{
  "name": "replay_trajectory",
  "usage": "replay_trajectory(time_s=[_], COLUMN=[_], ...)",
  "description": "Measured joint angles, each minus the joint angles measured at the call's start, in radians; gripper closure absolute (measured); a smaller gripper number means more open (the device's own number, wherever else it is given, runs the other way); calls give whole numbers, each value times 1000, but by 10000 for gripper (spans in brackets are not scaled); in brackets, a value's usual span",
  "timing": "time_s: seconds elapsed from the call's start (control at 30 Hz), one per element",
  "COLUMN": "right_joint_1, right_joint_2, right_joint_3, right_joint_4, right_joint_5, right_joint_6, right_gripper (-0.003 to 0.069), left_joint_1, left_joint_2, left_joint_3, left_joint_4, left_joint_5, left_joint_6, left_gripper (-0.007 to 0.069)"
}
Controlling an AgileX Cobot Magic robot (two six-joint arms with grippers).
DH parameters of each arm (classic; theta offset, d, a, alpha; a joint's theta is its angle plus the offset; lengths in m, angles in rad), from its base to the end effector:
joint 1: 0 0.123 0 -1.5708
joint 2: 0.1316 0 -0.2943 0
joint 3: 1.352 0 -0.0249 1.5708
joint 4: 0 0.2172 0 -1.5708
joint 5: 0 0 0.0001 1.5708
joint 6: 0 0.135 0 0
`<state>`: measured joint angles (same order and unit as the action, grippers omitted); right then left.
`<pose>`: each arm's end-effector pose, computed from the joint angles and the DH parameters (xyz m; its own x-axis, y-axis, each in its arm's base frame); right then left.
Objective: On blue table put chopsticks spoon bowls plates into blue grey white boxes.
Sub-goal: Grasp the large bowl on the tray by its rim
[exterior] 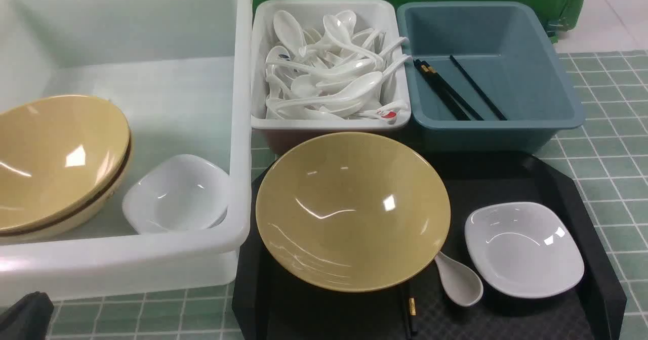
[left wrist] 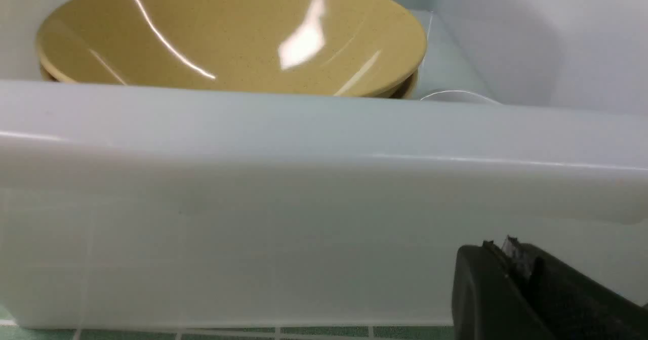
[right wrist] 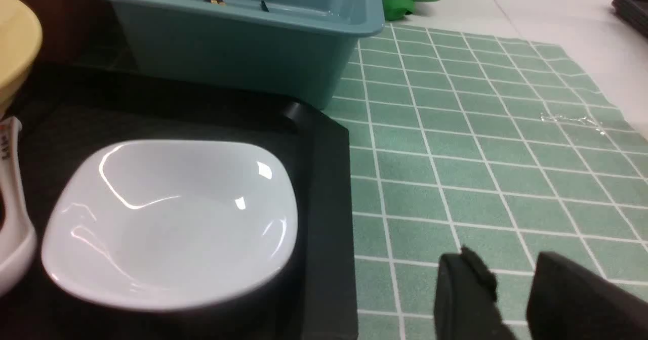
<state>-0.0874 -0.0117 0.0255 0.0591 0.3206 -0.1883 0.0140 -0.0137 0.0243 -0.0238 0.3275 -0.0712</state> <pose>0.0535 -0.0022 0.1659 -0.2503 -0.1104 -0.9619 0.0366 0.9917 -0.1233 0.0532 -0.0003 0.1655 -0.2465 -0.0971 -0.9643 -0.0298 0.9953 -0.0926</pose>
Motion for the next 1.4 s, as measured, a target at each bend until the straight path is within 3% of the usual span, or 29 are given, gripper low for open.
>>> replay_trajectory(time_s=[0.93,1.13,1.3,1.4], right_joint_1=[0,0,0,0], right_joint_2=[0,0,0,0], right_joint_3=[0,3,3,3], right_joint_4=[0,0,0,0], right_joint_5=[-1,-69,-250,-517], right_joint_6=[0,2,66,162], right_gripper=[423,423,423,423], left_joint_1=[0,0,0,0], left_joint_2=[0,0,0,0], left_joint_3=[0,1,2,2], left_joint_4=[50,44,38,37], left_joint_5=[-5,-25,-207,-467], left_joint_6=[26,26,26,26], left_gripper=[620,620,620,620])
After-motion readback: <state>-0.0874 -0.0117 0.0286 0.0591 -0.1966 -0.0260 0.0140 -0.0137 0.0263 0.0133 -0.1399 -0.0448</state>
